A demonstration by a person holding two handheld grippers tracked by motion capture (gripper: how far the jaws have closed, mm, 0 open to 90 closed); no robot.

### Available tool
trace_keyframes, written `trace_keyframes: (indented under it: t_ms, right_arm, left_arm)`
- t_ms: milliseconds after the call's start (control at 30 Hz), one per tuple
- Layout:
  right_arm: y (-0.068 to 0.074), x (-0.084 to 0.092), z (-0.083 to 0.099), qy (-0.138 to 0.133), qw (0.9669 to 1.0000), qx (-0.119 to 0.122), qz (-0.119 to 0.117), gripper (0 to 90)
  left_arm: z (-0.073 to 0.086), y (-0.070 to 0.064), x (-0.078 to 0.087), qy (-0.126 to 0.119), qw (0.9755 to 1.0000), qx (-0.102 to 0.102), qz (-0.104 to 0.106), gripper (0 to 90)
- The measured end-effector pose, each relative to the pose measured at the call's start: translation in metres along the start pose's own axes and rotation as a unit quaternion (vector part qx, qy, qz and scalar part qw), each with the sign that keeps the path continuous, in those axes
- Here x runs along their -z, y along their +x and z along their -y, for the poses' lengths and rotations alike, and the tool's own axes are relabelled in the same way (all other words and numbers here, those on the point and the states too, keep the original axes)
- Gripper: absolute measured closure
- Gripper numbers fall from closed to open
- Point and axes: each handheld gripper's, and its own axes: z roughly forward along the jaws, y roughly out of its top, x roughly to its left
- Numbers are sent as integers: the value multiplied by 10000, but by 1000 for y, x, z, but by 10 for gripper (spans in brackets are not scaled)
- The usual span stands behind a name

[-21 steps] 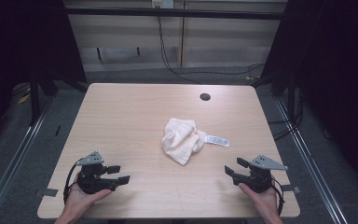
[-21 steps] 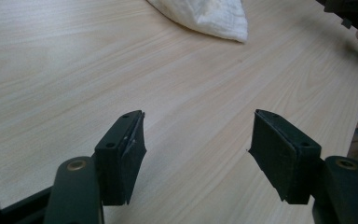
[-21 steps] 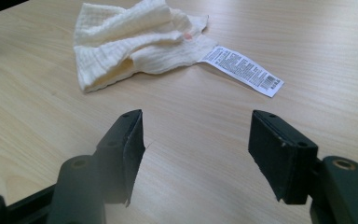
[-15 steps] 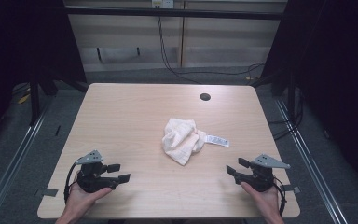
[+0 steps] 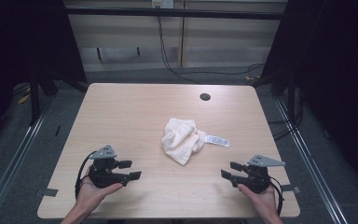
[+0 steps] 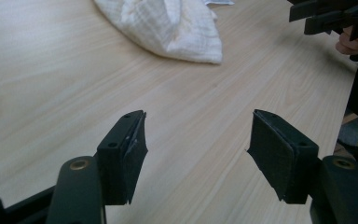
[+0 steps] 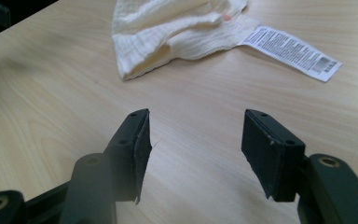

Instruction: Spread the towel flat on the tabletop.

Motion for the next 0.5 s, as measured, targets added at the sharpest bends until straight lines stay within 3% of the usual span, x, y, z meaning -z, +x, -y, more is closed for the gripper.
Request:
trace_keyframes:
  t_ms: [133, 200, 367, 400, 500]
  right_arm:
    - [4, 1, -3, -8, 10000, 79, -46, 411]
    - [6, 2, -3, 33, 9999, 114, -53, 411]
    - [5, 3, -4, 110, 9998, 143, -16, 385]
    - [5, 0, -4, 139, 9997, 187, -30, 366]
    - [6, -1, -5, 164, 9996, 215, -72, 352]
  left_arm:
    - [-14, 4, -5, -244, 9997, 16, 75, 310]
    - [-22, 6, -10, -263, 9996, -53, 50, 322]
    - [-34, 5, -20, -243, 9995, -5, 212, 353]
    - [-37, 2, -21, -163, 9997, -155, 135, 363]
    - [-41, 1, -22, -249, 9994, -220, 131, 382]
